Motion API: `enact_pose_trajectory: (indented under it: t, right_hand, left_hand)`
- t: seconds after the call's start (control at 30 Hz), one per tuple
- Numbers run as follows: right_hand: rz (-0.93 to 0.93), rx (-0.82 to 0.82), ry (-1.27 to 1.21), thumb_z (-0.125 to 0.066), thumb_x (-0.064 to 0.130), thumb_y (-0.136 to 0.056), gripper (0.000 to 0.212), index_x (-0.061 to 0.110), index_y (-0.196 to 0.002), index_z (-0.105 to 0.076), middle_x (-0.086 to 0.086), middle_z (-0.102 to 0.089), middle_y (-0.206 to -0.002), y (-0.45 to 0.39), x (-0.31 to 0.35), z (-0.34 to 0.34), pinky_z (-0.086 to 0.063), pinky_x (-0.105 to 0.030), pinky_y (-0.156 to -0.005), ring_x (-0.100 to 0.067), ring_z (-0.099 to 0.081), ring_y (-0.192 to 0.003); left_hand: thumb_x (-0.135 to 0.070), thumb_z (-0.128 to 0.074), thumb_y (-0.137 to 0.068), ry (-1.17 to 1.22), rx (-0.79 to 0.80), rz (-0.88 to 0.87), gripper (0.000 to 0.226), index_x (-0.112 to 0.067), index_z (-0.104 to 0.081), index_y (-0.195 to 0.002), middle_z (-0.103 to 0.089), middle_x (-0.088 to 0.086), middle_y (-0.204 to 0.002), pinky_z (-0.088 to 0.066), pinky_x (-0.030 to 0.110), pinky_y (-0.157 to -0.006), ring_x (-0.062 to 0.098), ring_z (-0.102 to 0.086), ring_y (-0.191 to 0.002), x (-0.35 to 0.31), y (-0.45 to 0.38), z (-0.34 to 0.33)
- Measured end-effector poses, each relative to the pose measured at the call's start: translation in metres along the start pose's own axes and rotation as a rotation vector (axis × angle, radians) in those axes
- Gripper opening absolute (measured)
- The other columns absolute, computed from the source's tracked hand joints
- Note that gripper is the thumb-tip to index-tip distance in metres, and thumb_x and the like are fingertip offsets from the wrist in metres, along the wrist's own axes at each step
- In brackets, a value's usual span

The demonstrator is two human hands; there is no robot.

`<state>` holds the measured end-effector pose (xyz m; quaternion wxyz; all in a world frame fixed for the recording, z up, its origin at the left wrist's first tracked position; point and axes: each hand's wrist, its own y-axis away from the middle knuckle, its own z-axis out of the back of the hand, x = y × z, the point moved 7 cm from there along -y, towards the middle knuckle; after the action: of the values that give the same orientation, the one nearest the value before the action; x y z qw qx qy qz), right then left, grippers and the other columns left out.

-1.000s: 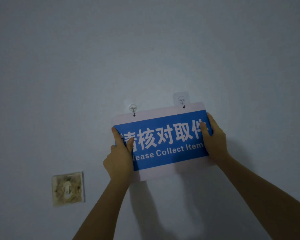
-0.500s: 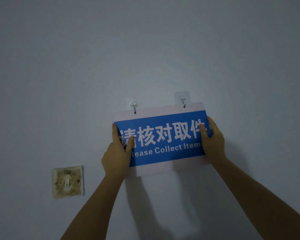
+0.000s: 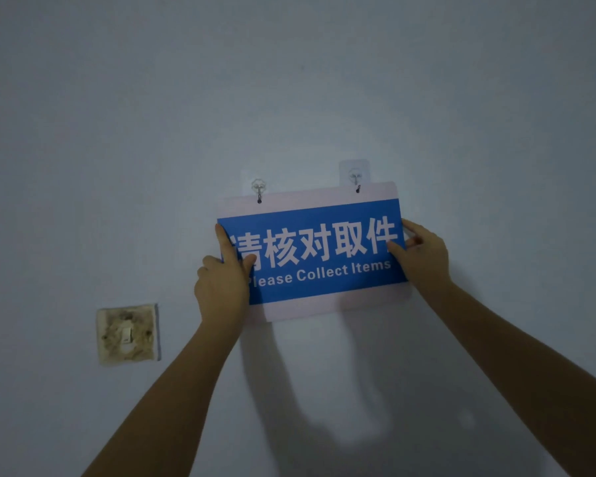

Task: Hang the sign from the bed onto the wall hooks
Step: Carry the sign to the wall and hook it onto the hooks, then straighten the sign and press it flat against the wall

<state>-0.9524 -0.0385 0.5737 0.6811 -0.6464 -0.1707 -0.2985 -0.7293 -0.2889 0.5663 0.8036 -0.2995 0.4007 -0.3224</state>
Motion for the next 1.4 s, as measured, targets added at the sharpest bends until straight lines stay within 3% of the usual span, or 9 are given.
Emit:
enact_pose_trajectory:
  t: [0.2,0.3,0.43,0.57,0.63,0.73,0.9,1.23,1.4]
  right_hand:
    - [0.018,-0.059,0.007,-0.067,0.011,-0.083,0.045,0.008,-0.125,-0.053,-0.013,-0.060,-0.091,0.011,0.000,0.004,-0.051,-0.039,-0.084,-0.016,-0.053,-0.080]
    - [0.087,-0.067,0.107,-0.060,0.009,-0.087,0.043,0.006,-0.129,-0.052,-0.018,-0.056,-0.109,0.018,0.005,0.001,-0.048,-0.033,-0.081,-0.022,-0.055,-0.089]
    - [0.505,-0.085,0.450,-0.049,0.011,-0.089,0.046,0.001,-0.134,-0.046,-0.023,-0.052,-0.135,0.057,0.027,-0.016,-0.052,-0.044,-0.090,-0.037,-0.058,-0.114]
    - [0.896,0.140,0.494,-0.047,0.011,-0.083,0.058,0.004,-0.138,-0.033,-0.017,-0.049,-0.142,0.126,0.044,-0.069,-0.031,-0.044,-0.113,-0.028,-0.038,-0.135]
    - [0.889,0.232,0.494,-0.041,0.019,-0.087,0.056,0.005,-0.140,-0.030,-0.012,-0.047,-0.145,0.141,0.041,-0.089,-0.020,-0.039,-0.115,-0.022,-0.030,-0.138]
    - [0.825,0.294,0.515,-0.041,0.025,-0.091,0.054,0.005,-0.140,-0.035,-0.012,-0.046,-0.146,0.144,0.026,-0.099,-0.016,-0.036,-0.117,-0.019,-0.031,-0.141]
    - [0.861,0.352,0.684,-0.039,0.031,-0.088,0.057,0.005,-0.139,-0.039,-0.012,-0.048,-0.144,0.137,0.012,-0.097,-0.024,-0.037,-0.118,-0.023,-0.041,-0.137]
    - [0.819,0.342,0.775,-0.014,0.030,-0.099,0.055,0.001,-0.143,-0.029,-0.013,-0.034,-0.150,0.114,-0.033,-0.061,-0.008,-0.034,-0.119,-0.023,-0.028,-0.142]
    - [0.698,0.261,0.775,-0.016,0.032,-0.099,0.057,-0.004,-0.142,-0.030,-0.019,-0.035,-0.150,0.108,-0.058,-0.037,-0.011,-0.034,-0.120,-0.027,-0.031,-0.140]
  left_hand:
    - [-0.041,-0.028,-0.102,-0.224,-0.034,-0.125,0.069,-0.013,0.008,-0.154,-0.066,0.019,-0.102,-0.037,0.035,-0.062,0.034,-0.064,-0.087,-0.002,-0.006,-0.003]
    - [-0.041,-0.028,-0.102,-0.243,-0.052,-0.108,0.067,-0.013,0.002,-0.155,-0.065,0.017,-0.099,-0.035,0.034,-0.059,0.031,-0.059,-0.080,0.000,-0.005,0.002]
    - [-0.035,-0.038,-0.092,-0.304,-0.277,-0.312,0.057,0.004,-0.056,-0.129,-0.063,0.021,-0.081,-0.043,0.032,-0.044,0.035,-0.061,-0.066,-0.013,0.023,0.010]
    - [-0.039,-0.018,-0.101,-0.234,-0.215,-0.678,0.063,-0.002,-0.063,-0.125,-0.070,0.018,-0.116,-0.055,0.041,-0.085,0.033,-0.069,-0.102,-0.048,0.088,-0.035]
    - [-0.032,-0.009,-0.103,-0.265,-0.113,-0.769,0.066,-0.001,-0.061,-0.127,-0.063,0.018,-0.130,-0.031,0.042,-0.112,0.031,-0.060,-0.122,-0.055,0.106,-0.064]
    - [-0.033,-0.008,-0.103,-0.299,0.034,-0.725,0.063,0.001,-0.054,-0.133,-0.056,0.016,-0.139,-0.012,0.038,-0.116,0.029,-0.052,-0.131,-0.042,0.105,-0.090]
    - [-0.041,-0.010,-0.102,-0.328,0.121,-0.695,0.064,-0.002,-0.044,-0.139,-0.051,0.014,-0.143,-0.008,0.036,-0.116,0.025,-0.046,-0.135,-0.019,0.097,-0.098]
    - [-0.044,-0.012,-0.101,-0.348,0.038,-0.615,0.066,0.002,-0.034,-0.142,-0.039,0.016,-0.149,-0.006,0.034,-0.119,0.019,-0.016,-0.147,0.034,0.094,-0.080]
    - [-0.045,-0.014,-0.101,-0.305,0.010,-0.526,0.069,0.006,-0.040,-0.139,-0.045,0.021,-0.146,-0.007,0.034,-0.119,0.027,-0.029,-0.139,0.050,0.100,-0.074]
